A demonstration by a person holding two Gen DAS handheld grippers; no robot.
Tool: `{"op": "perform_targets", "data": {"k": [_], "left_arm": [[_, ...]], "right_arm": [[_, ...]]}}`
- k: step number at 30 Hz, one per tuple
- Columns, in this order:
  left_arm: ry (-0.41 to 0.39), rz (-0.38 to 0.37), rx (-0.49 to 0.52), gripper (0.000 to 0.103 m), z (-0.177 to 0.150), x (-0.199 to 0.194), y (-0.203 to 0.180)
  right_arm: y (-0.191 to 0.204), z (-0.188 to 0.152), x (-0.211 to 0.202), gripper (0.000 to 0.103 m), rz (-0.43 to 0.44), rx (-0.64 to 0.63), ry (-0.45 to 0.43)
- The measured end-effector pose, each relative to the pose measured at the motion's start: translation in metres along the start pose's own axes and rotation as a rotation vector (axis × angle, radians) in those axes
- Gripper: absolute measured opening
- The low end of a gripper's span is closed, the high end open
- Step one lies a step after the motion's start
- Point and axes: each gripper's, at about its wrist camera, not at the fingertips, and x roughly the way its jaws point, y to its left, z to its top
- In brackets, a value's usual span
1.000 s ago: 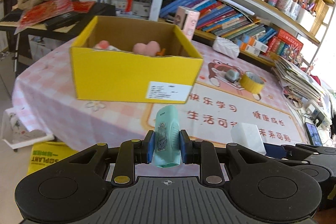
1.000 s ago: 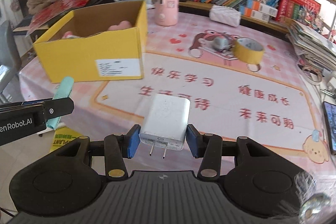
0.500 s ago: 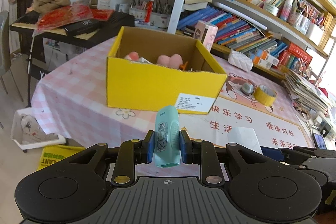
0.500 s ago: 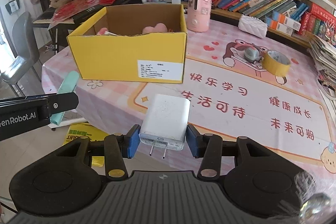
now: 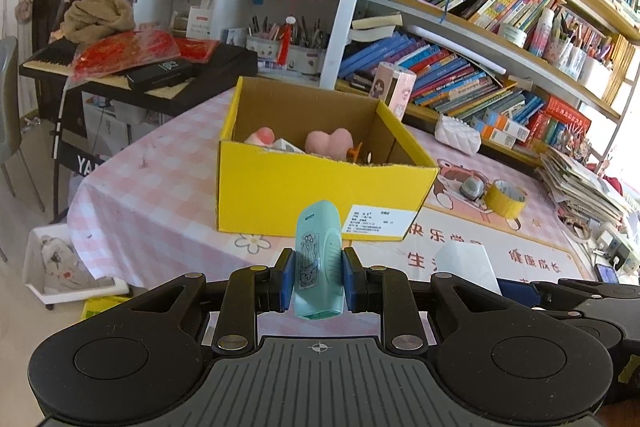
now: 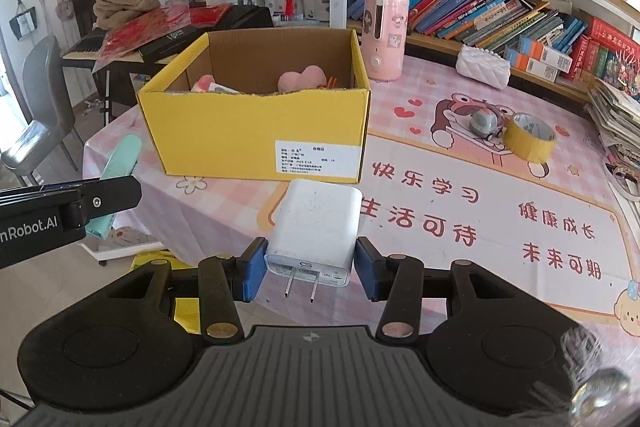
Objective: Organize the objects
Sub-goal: 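Lift the mint-green item and white charger and carry them to the yellow box, then lower both held items into the yellow box and open both tools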
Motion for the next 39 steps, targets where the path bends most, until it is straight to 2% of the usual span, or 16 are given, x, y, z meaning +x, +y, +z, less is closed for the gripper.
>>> {"op": "perform_targets", "data": {"k": [12, 19, 26, 30, 39], "left_arm": [[-0.053, -0.016, 0.002, 0.023, 0.013, -0.004, -0.004], [-0.092, -0.008, -0.007, 0.023, 0.035, 0.006, -0.001], [-0.136, 0.028, 0.001, 0.023, 0.069, 0.038, -0.001], [-0.151, 0.039, 0.011, 0.023, 0.086, 0.062, -0.006], [-0.097, 0.089, 0.032, 0.023, 0.105, 0.119, -0.011]], "right_arm": [[0.002, 0.012, 0.000, 0.045, -0.009, -0.022, -0.028], [-0.004, 0.044, 0.005, 0.045, -0.002, -0.014, -0.108], [-0.011, 0.090, 0.018, 0.045, 0.022, -0.027, -0.195], [-0.018, 0.116, 0.038, 0.045, 0.036, -0.033, -0.207], [-0.030, 0.157, 0.087, 0.045, 0.072, -0.070, -0.201]]}}
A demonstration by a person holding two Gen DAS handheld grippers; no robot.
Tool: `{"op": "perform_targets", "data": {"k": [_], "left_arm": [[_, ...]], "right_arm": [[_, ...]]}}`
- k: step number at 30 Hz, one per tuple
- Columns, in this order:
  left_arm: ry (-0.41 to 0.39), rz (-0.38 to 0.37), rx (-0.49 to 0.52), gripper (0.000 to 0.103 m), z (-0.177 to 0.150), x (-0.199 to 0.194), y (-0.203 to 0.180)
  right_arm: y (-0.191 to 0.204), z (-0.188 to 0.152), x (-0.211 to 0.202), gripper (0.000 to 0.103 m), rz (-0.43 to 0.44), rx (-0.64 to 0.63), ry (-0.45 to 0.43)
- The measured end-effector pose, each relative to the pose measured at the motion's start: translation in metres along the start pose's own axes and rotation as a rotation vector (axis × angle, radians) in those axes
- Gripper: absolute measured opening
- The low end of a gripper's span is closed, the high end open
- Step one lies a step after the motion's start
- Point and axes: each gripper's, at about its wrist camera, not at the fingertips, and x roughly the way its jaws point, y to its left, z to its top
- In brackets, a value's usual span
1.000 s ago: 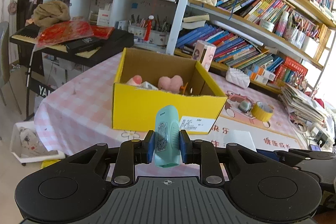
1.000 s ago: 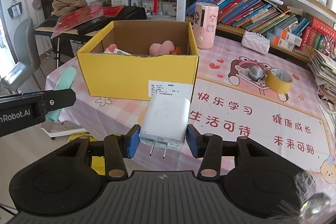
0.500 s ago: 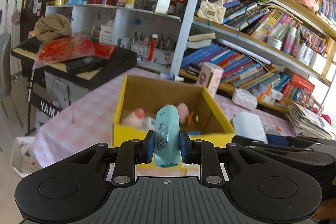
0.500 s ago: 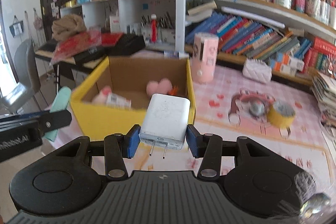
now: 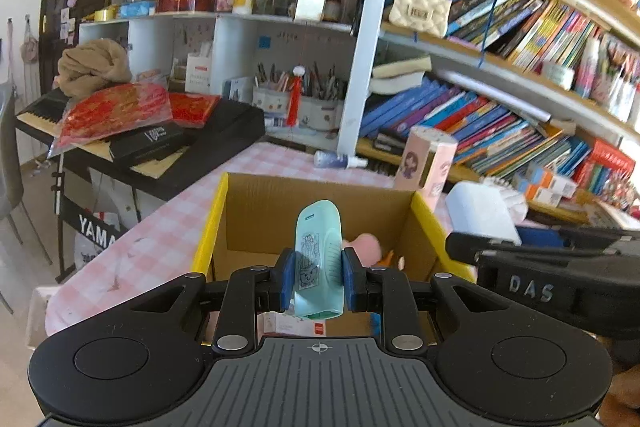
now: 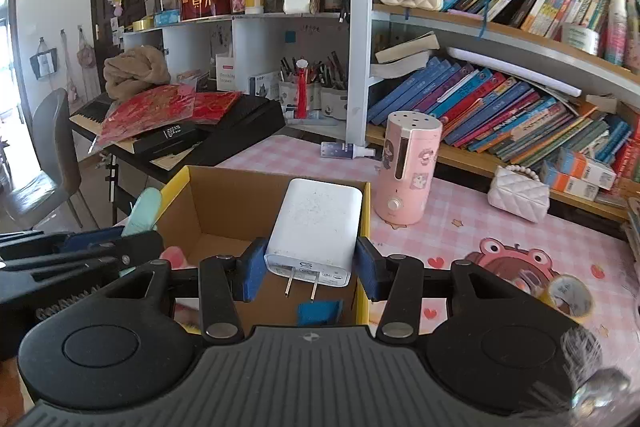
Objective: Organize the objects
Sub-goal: 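Lower both held items into the yellow box and open both tools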
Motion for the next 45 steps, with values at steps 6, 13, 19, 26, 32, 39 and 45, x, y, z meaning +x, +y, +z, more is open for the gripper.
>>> {"op": "perform_targets", "data": {"k": [6, 13, 19, 26, 32, 39, 45], "left_arm": [[0.070, 0.040, 0.043, 0.023, -0.005, 0.029, -0.003], [0.143, 0.067, 0.073, 0.023, -0.013, 0.052, -0.005], [0.164, 0.056, 0.108, 0.023, -0.016, 0.059, -0.012], [0.186, 0.034, 0.152, 0.023, -0.023, 0.066, -0.024], [0.196, 0.014, 0.146, 0.023, -0.026, 0.069, -0.026], [0.188, 0.015, 0.122, 0.024, -0.027, 0.067, -0.025], [0.179, 0.022, 0.101, 0.029, -0.026, 0.061, -0.021]], "right_arm": [[-0.005, 0.004, 0.031, 0.045, 0.023, -0.029, 0.035], [-0.004, 0.001, 0.055, 0.045, 0.048, -0.067, 0.091], [0.001, -0.005, 0.067, 0.045, 0.069, -0.103, 0.132], [0.003, -0.010, 0.078, 0.045, 0.083, -0.132, 0.176], [0.002, -0.015, 0.087, 0.045, 0.085, -0.143, 0.207], [0.000, -0.016, 0.095, 0.045, 0.085, -0.151, 0.226], [0.001, -0.013, 0.104, 0.045, 0.112, -0.178, 0.252]]}}
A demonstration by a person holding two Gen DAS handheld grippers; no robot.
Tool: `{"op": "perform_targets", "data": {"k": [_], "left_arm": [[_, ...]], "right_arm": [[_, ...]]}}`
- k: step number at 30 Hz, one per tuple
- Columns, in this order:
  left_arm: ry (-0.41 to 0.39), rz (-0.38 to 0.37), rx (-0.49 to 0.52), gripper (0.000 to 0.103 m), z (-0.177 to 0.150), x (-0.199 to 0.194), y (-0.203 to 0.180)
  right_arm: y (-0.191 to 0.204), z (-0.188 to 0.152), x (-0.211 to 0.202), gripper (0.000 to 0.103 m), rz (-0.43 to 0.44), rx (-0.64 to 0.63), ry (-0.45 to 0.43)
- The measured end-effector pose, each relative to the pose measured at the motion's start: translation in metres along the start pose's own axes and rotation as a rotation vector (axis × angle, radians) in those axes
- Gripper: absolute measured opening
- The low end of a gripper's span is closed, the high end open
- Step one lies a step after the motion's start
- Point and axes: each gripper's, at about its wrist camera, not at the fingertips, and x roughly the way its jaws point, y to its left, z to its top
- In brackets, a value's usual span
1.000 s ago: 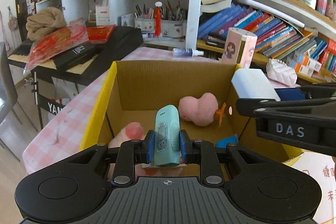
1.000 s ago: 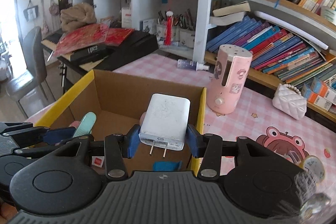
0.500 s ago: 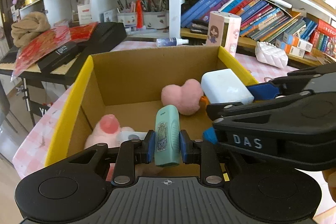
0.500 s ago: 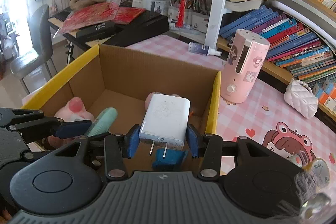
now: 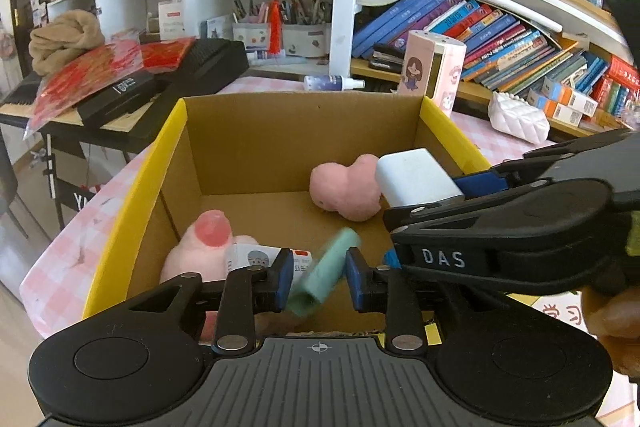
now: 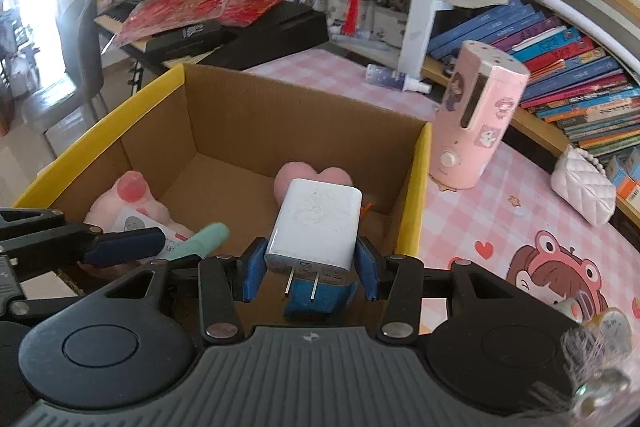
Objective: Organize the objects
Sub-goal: 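Lower both held items into the yellow box and open both tools, then withdraw both tools up out of the yellow box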
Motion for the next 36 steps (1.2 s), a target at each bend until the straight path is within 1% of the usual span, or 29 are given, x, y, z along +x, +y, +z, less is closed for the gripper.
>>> {"op": "perform_targets", "data": {"k": [4, 6, 7, 9, 12, 15, 17, 20, 22, 27, 30, 32, 34, 36], "left_arm": [[-0.004, 0.007, 0.007, 0.030, -0.001, -0.003, 0.000], [-0.005, 0.006, 0.010, 0.034, -0.002, -0.004, 0.000], [-0.004, 0.003, 0.013, 0.035, -0.003, -0.005, 0.000], [-0.008, 0.006, 0.025, 0.039, -0.003, -0.007, -0.002], [-0.018, 0.012, 0.018, 0.045, -0.004, -0.010, -0.001], [-0.032, 0.021, 0.009, 0.054, -0.005, -0.015, 0.000], [-0.046, 0.027, -0.001, 0.064, -0.004, -0.019, 0.002], [-0.078, 0.029, -0.018, 0.074, -0.004, -0.029, 0.003], [-0.098, 0.022, -0.027, 0.077, -0.004, -0.035, 0.004], [-0.128, 0.026, -0.042, 0.081, -0.007, -0.052, 0.005], [-0.141, 0.040, -0.055, 0.083, -0.011, -0.065, 0.006], [-0.145, 0.053, -0.052, 0.087, -0.014, -0.072, 0.006], [-0.148, 0.070, -0.043, 0.088, -0.019, -0.078, 0.006], [-0.146, 0.068, -0.049, 0.088, -0.024, -0.085, 0.008]], "right_arm": [[0.003, 0.004, 0.008, 0.045, -0.001, -0.021, 0.028], [0.005, 0.005, 0.011, 0.045, -0.004, -0.024, 0.035], [0.006, 0.005, 0.012, 0.042, -0.006, -0.029, 0.038], [0.007, 0.006, 0.014, 0.042, -0.005, -0.034, 0.042], [0.009, 0.006, 0.014, 0.040, -0.023, -0.022, 0.045], [0.008, 0.005, 0.011, 0.040, -0.028, 0.005, 0.039], [0.007, 0.003, 0.004, 0.040, -0.034, 0.020, 0.018], [0.005, 0.001, -0.010, 0.041, -0.054, 0.060, -0.023], [0.005, -0.002, -0.021, 0.041, -0.069, 0.092, -0.053], [0.008, -0.011, -0.052, 0.050, -0.136, 0.116, -0.146], [0.009, -0.021, -0.072, 0.052, -0.176, 0.135, -0.194], [0.011, -0.030, -0.085, 0.057, -0.215, 0.149, -0.220], [0.013, -0.040, -0.096, 0.063, -0.255, 0.162, -0.247], [0.017, -0.048, -0.104, 0.064, -0.295, 0.164, -0.253]]}}
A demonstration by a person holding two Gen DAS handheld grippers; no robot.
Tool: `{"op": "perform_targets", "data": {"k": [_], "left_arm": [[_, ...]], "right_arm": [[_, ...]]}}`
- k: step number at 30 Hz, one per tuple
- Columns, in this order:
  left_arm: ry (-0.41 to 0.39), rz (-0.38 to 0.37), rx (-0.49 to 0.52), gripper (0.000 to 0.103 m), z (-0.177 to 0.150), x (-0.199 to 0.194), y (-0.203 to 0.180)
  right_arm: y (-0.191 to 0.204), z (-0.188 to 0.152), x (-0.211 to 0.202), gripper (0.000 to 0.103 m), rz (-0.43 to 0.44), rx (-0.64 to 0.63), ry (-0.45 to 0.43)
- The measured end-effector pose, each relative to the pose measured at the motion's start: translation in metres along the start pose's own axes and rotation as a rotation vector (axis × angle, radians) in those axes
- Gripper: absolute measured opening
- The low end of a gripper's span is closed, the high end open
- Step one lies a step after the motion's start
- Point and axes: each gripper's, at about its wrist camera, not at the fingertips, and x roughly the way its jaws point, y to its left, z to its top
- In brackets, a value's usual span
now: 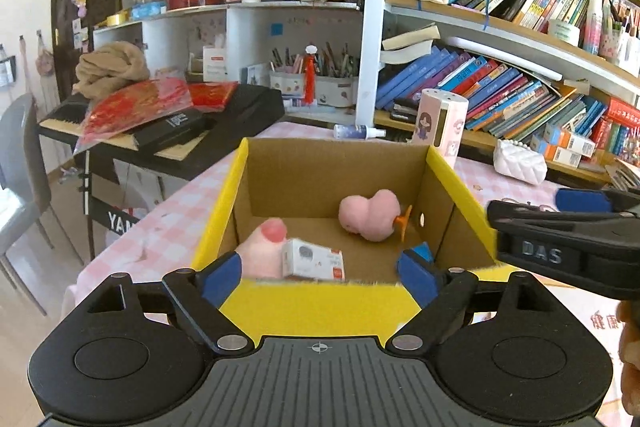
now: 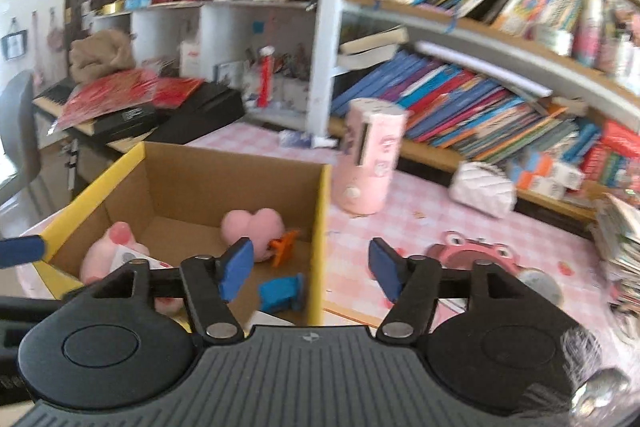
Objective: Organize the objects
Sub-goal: 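Withdraw both tools up out of the yellow box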
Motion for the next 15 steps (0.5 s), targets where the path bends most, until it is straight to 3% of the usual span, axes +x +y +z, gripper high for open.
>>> {"op": "perform_targets", "data": {"k": [7, 15], "left_arm": [[0.003, 0.040, 0.002, 0.093, -0.015, -0.027, 0.009], [0.032, 0.074, 0.016, 0.096, -0.036, -0.054, 0.019]], "right_arm": [[0.006, -0.024, -0.029, 0.074, -0.067, 0.006, 0.019], [0.029, -0.051, -0.059, 0.086, -0.065, -0.019, 0.066]]}}
